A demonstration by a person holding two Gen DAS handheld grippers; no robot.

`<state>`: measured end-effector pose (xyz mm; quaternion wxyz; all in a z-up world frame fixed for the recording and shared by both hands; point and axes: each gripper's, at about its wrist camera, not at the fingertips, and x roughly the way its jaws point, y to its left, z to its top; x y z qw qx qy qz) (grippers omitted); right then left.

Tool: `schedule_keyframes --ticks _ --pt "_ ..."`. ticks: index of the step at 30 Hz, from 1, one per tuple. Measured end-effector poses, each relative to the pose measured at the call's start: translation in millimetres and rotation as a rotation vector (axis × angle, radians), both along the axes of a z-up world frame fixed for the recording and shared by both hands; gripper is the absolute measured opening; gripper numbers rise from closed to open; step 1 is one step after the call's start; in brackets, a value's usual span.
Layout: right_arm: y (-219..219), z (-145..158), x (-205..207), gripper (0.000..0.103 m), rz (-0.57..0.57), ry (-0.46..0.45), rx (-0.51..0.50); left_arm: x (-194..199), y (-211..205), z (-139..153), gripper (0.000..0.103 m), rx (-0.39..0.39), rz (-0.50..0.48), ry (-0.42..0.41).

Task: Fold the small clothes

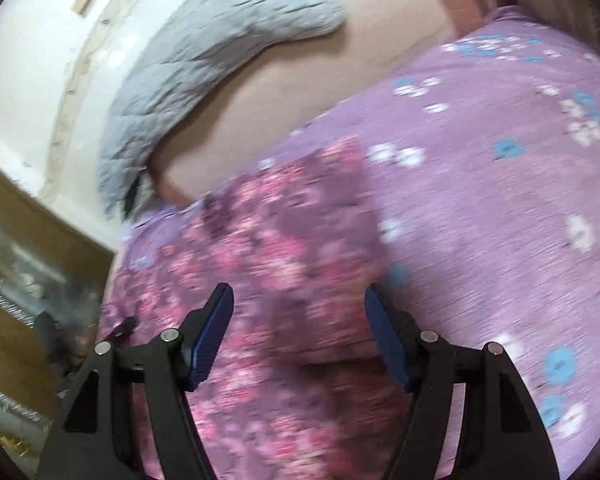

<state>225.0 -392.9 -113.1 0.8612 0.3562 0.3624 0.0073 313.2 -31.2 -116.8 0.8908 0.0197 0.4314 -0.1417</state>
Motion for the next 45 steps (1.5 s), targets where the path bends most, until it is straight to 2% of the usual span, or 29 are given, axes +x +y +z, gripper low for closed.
schedule_keyframes --ticks 3,8,10,11,14,16,17,19,20,21,23,26,27,32,36,40,42,45 --pt "-6.9 -9.9 14.1 0.07 0.002 0.052 -0.043 -1.1 3.3 -10.5 0.01 0.002 0.006 0.021" --pt "13.0 -27.8 50.6 0.069 0.052 0.173 -0.201 -1.9 4.4 -8.4 0.01 0.001 -0.005 0.012" --pt "18.9 -24.9 53.8 0.035 0.064 0.189 -0.295 -4.7 8.0 0.8 0.01 -0.017 -0.012 -0.021" --pt "18.7 -22.5 54.4 0.011 0.071 0.192 -0.293 -4.3 11.3 4.4 0.016 -0.027 -0.002 -0.035" --pt "10.2 -19.9 48.8 0.011 0.025 0.2 -0.288 0.0 23.8 -4.4 0.024 -0.003 0.046 -0.006" --pt "6.9 -20.0 41.9 0.017 0.016 0.198 -0.25 -2.4 36.1 -13.2 0.029 -0.007 0.062 0.032" --pt "6.9 -17.9 37.2 0.022 0.019 0.187 -0.226 -6.1 42.6 -12.4 0.032 -0.024 0.069 0.037" --pt "12.9 -6.4 24.4 0.041 0.027 0.145 -0.176 -14.1 56.8 -4.6 0.035 -0.052 0.091 0.029" --pt "17.0 -0.2 17.3 0.057 0.036 0.117 -0.162 -16.6 63.8 1.1 0.038 -0.063 0.103 0.021" --pt "22.7 7.9 8.5 0.063 0.052 0.08 -0.152 -19.0 72.0 8.3 0.041 -0.072 0.118 0.007" --pt "35.2 20.6 -2.2 0.063 0.083 0.038 -0.139 -20.0 90.2 22.7 0.047 -0.09 0.152 -0.02" --pt "56.5 38.6 -16.4 0.063 0.133 -0.025 -0.086 -13.2 127.7 43.9 0.07 -0.152 0.223 -0.042" --pt "65.0 45.2 -19.6 0.063 0.148 -0.043 -0.078 -8.0 144.0 48.4 0.073 -0.18 0.255 -0.042" --pt "96.3 66.2 -37.6 0.063 0.213 -0.093 -0.074 25.4 226.8 45.5 0.074 -0.297 0.435 -0.024" --pt "116.0 71.6 -46.4 0.063 0.253 -0.108 -0.071 61.6 288.4 21.2 0.074 -0.373 0.579 0.013" --pt "132.9 70.2 -48.6 0.063 0.287 -0.109 -0.067 97.0 326.1 -1.1 0.074 -0.449 0.654 0.038" --pt "140.0 66.3 -46.8 0.063 0.301 -0.099 -0.069 113.8 335.8 -13.5 0.074 -0.47 0.682 0.055" --pt "148.4 59.6 -43.5 0.063 0.317 -0.083 -0.076 133.1 337.1 -13.4 0.072 -0.413 0.688 0.011"
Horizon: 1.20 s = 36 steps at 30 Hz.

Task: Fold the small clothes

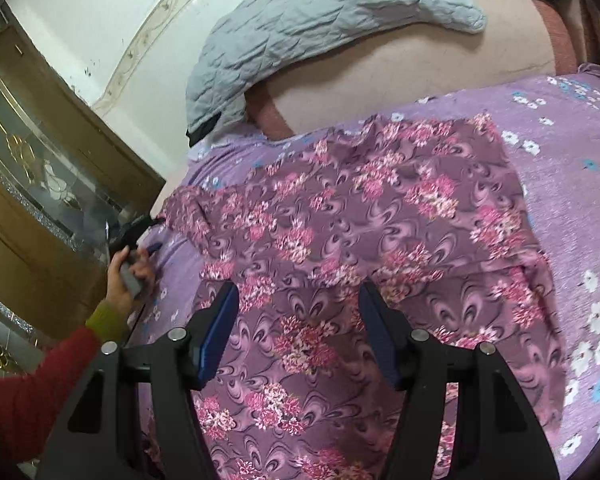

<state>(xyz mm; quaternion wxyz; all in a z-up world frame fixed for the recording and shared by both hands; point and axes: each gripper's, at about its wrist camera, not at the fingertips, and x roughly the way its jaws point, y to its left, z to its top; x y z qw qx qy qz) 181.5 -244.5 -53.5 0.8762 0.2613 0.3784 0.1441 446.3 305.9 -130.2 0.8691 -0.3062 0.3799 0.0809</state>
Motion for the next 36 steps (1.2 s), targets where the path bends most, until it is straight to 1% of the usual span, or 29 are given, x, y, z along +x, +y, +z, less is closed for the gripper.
schedule_keyframes --ticks 1,2,3,4,5,6,8,11,14,18,22,25,29,32,36 --pt "1.7 -1.8 0.6 0.063 0.004 0.002 -0.002 8.6 -2.5 -0.3 0.072 0.031 -0.004 0.002" --pt "3.5 -4.1 1.1 0.063 0.006 0.005 -0.004 14.5 -3.9 -1.3 0.065 0.053 -0.005 0.006" --pt "4.9 -7.2 1.7 0.063 0.008 0.011 -0.003 21.5 -5.9 -1.0 0.043 0.079 -0.005 0.011" --pt "5.9 -9.9 2.7 0.063 0.01 0.018 0.0 26.6 -7.9 -1.3 0.026 0.087 -0.025 0.013" --pt "6.6 -12.9 3.8 0.063 0.01 0.026 0.002 29.6 -10.1 -1.5 0.002 0.074 -0.051 0.015" --pt "6.8 -15.8 4.5 0.063 0.008 0.033 0.003 32.5 -12.5 0.5 0.003 0.077 -0.063 0.016" --pt "6.3 -18.7 4.7 0.063 0.001 0.038 0.008 26.5 -21.7 14.5 0.003 0.155 -0.073 -0.021" --pt "4.8 -16.6 1.8 0.063 -0.003 0.029 0.008 12.9 -38.7 38.7 0.002 0.171 -0.116 -0.091" --pt "3.0 -9.9 -2.0 0.063 -0.005 0.01 0.004 -6.9 -63.7 69.2 0.002 0.166 -0.18 -0.171" --pt "-3.4 -2.8 -9.0 0.063 -0.025 -0.009 0.019 -40.8 -122.8 109.0 0.002 0.18 -0.311 -0.271" --pt "-13.9 3.7 -18.4 0.063 -0.05 -0.024 0.034 -80.2 -198.2 131.8 0.002 0.19 -0.461 -0.347" --pt "-25.4 7.7 -28.0 0.063 -0.075 -0.033 0.039 -107.2 -253.4 138.2 0.002 0.171 -0.569 -0.382" --pt "-46.9 8.2 -41.8 0.063 -0.126 -0.036 0.048 -131.2 -325.7 130.5 0.002 0.139 -0.705 -0.386" --pt "-64.7 5.4 -50.4 0.063 -0.172 -0.032 0.058 -145.1 -378.4 112.3 0.002 0.14 -0.792 -0.352" --pt "-85.3 -2.6 -53.0 0.063 -0.217 -0.018 0.067 -152.2 -447.1 74.2 0.003 0.208 -0.872 -0.283"
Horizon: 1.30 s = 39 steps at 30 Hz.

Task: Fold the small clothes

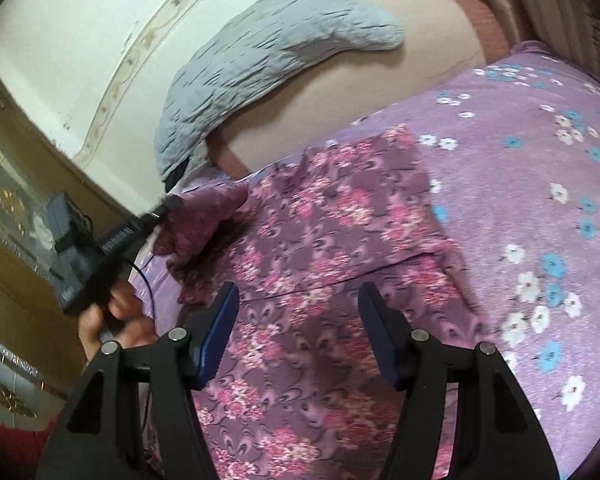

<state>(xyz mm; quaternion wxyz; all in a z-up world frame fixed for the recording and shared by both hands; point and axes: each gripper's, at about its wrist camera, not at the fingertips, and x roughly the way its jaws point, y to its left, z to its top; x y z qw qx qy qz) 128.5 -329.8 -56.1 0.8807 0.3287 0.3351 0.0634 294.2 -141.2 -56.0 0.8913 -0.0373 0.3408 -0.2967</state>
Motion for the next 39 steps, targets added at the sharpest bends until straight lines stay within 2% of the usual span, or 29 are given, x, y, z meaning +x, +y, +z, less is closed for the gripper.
schedule_keyframes --ticks 5,7,11,15,17,20,23,25,31,33,35,37,39 --pt "-17.8 -9.7 6.9 0.063 -0.034 0.025 0.003 2.6 -42.8 -56.4 0.005 0.161 -0.041 0.068" --pt "-20.0 -13.3 12.3 0.063 -0.036 0.042 -0.003 0.3 -41.9 -70.1 0.008 0.177 -0.061 0.106" --pt "-13.4 -16.5 25.1 0.064 -0.019 0.057 -0.02 -17.2 -20.5 -69.5 0.028 0.173 -0.078 0.125" --pt "7.4 -16.2 50.1 0.068 0.025 0.062 -0.083 -42.2 30.4 -51.0 0.05 0.185 0.013 0.074" --pt "22.9 -15.3 65.5 0.068 0.063 0.061 -0.125 -47.1 60.0 -45.4 0.05 0.206 0.11 0.051" --pt "54.6 -12.5 91.4 0.069 0.146 0.053 -0.235 -40.8 105.3 -43.0 0.05 0.206 0.256 0.065" --pt "85.2 -10.9 108.5 0.07 0.23 0.028 -0.352 -29.2 143.2 -42.5 0.05 0.202 0.347 0.08" --pt "109.7 -10.7 117.4 0.073 0.305 -0.005 -0.459 -19.6 158.9 -44.7 0.05 0.215 0.377 0.09" --pt "166.8 -16.7 129.1 0.079 0.513 -0.112 -0.617 12.0 174.1 -56.8 0.05 0.227 0.38 0.137" --pt "184.3 -25.6 138.7 0.079 0.537 -0.099 -0.689 17.2 173.0 -63.9 0.05 0.244 0.376 0.152" --pt "190.9 -34.4 147.6 0.079 0.545 -0.074 -0.709 18.7 171.8 -70.3 0.05 0.249 0.367 0.17" --pt "190.6 -45.8 157.4 0.075 0.532 -0.029 -0.729 19.7 168.5 -79.3 0.05 0.27 0.37 0.183" --pt "180.7 -53.6 166.5 0.041 0.501 0.031 -0.697 21.0 167.3 -87.9 0.052 0.292 0.38 0.185"
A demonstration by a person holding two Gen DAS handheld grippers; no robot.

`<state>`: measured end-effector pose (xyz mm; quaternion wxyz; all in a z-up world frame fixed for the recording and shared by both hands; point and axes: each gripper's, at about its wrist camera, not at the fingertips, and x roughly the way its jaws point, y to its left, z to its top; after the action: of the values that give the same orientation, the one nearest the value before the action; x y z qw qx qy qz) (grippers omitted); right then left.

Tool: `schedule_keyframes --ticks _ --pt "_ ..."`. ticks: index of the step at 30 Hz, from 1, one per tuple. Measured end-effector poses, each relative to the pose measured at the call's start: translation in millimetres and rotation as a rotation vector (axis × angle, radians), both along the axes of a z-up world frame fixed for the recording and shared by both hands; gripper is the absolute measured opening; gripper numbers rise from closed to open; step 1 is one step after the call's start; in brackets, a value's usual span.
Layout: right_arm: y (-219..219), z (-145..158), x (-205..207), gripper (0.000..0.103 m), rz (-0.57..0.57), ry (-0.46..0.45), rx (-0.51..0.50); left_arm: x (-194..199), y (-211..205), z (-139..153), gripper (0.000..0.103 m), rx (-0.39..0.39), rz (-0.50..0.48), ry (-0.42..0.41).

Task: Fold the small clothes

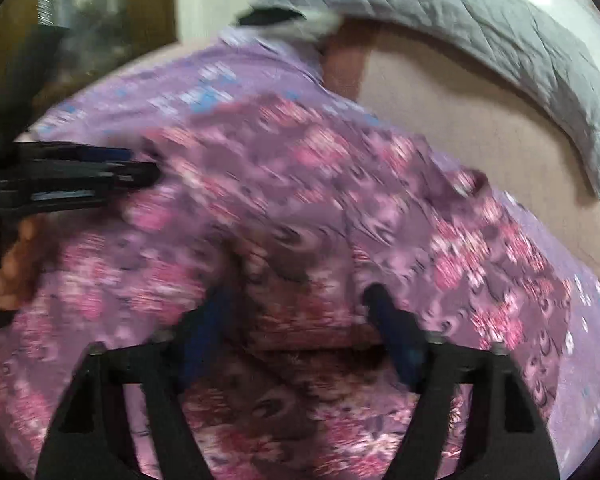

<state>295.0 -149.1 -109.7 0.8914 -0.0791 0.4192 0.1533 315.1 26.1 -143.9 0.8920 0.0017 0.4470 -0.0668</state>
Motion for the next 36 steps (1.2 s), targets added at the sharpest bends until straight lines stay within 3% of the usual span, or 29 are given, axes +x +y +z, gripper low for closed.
schedule_keyframes --ticks 1,2,3,6,12,17,20,23,26,29,32,35,36 --pt "-10.2 2.8 0.4 0.036 -0.027 0.006 0.06 -0.9 0.3 0.3 0.052 -0.002 0.007 -0.014" --pt "-19.6 7.2 -0.1 0.019 -0.043 0.014 0.129 -1.1 0.4 0.8 0.052 0.002 0.011 -0.016" --pt "-35.4 14.2 -3.1 0.015 -0.075 0.02 0.235 -1.6 0.9 1.4 0.052 0.006 0.02 -0.02" --pt "-81.2 36.8 -18.6 0.014 -0.186 -0.015 0.47 -2.5 2.6 3.0 0.052 0.012 0.062 -0.034" --pt "-174.7 58.2 -48.1 0.012 -0.446 -0.098 0.746 -2.8 10.3 4.0 0.052 -0.007 0.098 -0.048" --pt "-218.5 27.9 -51.9 0.011 -0.599 -0.033 0.766 -3.6 14.9 2.2 0.052 -0.046 0.103 -0.054" --pt "-215.1 15.0 -44.2 0.011 -0.612 0.002 0.713 -4.0 17.3 2.3 0.052 -0.059 0.115 -0.059" --pt "-214.2 15.5 -52.1 0.011 -0.625 -0.021 0.702 -5.1 22.0 1.3 0.052 -0.095 0.117 -0.062" --pt "-209.8 16.6 -51.9 0.011 -0.645 -0.04 0.597 -5.2 22.1 0.4 0.052 -0.099 0.116 -0.062" --pt "-211.3 0.6 -47.0 0.006 -0.686 0.015 0.483 -5.5 22.0 0.0 0.052 -0.1 0.116 -0.063" --pt "-221.9 -4.8 -55.5 0.006 -0.755 0.028 0.46 -6.2 21.7 0.2 0.052 -0.101 0.116 -0.066" --pt "-221.0 11.0 -68.0 0.011 -0.745 -0.056 0.468 -6.7 21.2 0.0 0.052 -0.1 0.117 -0.067" --pt "-215.0 16.3 -67.1 0.023 -0.71 -0.078 0.475 -6.7 21.3 0.1 0.052 -0.102 0.118 -0.067"
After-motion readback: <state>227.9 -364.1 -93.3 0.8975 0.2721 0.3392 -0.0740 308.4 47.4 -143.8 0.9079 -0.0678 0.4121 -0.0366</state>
